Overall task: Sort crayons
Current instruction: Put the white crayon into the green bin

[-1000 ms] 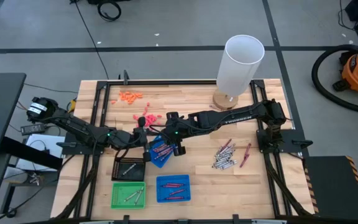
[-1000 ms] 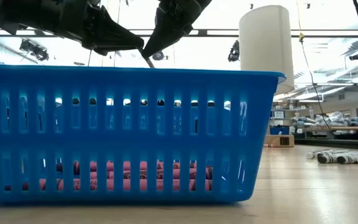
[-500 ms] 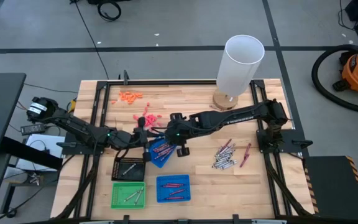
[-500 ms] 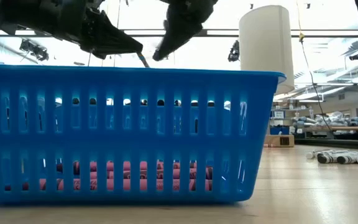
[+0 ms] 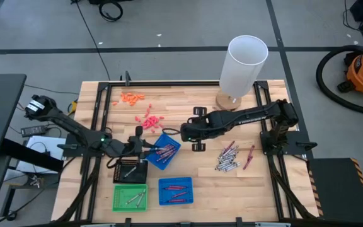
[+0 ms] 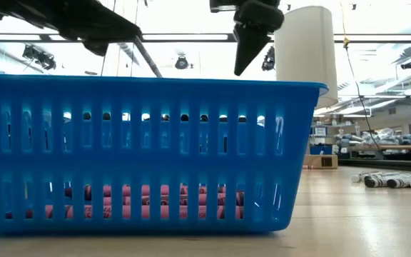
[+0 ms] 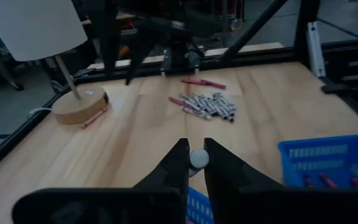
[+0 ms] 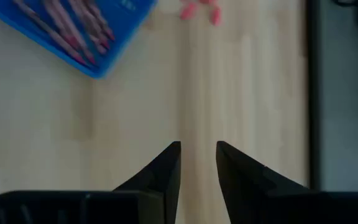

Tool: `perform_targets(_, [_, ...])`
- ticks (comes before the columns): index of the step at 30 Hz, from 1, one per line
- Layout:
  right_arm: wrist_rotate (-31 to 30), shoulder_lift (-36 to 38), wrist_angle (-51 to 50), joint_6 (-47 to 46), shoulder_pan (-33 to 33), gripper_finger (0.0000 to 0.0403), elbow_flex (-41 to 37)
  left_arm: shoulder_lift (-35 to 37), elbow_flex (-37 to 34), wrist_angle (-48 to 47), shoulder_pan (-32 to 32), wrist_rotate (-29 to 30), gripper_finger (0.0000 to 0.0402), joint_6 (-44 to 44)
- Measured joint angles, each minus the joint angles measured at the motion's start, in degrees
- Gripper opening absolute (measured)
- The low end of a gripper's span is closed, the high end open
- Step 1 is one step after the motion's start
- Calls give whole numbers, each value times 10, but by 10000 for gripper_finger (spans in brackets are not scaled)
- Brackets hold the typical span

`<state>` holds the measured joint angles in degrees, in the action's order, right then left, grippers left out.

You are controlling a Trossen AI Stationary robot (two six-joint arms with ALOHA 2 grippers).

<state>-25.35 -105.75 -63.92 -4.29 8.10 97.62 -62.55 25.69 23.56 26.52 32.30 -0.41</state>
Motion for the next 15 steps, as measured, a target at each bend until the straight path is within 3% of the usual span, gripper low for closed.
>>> perform_targets(6, [-67,0,-43,-63,23,110,-15,16,0,-7,43,2,41,-23])
perform_targets(15, [-93,-1,-55,-161,84,110,-64,35,3,-53,126,2,41,-120])
